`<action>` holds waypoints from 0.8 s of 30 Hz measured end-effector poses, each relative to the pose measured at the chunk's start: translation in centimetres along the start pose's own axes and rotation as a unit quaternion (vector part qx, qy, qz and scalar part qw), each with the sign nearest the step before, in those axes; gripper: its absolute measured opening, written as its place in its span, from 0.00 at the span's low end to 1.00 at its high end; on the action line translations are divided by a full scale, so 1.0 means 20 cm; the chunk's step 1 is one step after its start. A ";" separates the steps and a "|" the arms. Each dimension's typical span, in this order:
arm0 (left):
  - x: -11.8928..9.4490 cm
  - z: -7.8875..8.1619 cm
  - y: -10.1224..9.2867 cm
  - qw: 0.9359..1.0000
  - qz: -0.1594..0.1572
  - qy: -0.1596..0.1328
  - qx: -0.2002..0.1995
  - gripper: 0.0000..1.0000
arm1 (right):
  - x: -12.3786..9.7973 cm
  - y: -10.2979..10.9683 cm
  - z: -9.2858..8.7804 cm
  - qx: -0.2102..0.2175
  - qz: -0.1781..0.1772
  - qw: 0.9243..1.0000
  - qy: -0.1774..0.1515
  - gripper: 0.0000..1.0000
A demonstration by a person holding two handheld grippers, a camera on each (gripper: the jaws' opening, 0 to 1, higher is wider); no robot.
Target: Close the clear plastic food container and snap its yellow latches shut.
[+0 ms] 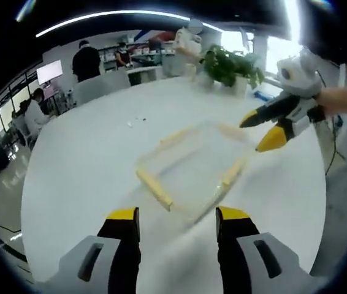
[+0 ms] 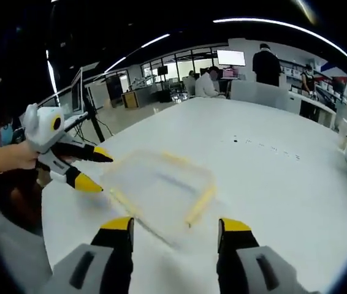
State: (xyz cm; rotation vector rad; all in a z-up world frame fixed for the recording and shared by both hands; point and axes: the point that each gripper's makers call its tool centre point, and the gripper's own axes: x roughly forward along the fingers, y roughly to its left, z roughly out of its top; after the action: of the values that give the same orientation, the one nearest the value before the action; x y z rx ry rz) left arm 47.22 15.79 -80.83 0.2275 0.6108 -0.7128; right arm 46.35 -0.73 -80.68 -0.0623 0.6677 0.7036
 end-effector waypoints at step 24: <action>-0.46 -0.22 -0.21 0.998 0.030 -0.033 -0.051 0.64 | -0.37 0.25 -0.21 0.023 -0.023 0.999 -0.033 0.53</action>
State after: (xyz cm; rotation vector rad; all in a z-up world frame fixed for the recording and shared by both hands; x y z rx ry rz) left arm 36.95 19.41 -78.91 0.1255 0.5736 -0.6277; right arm 36.67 -2.28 -78.84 -0.0120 0.6166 0.6429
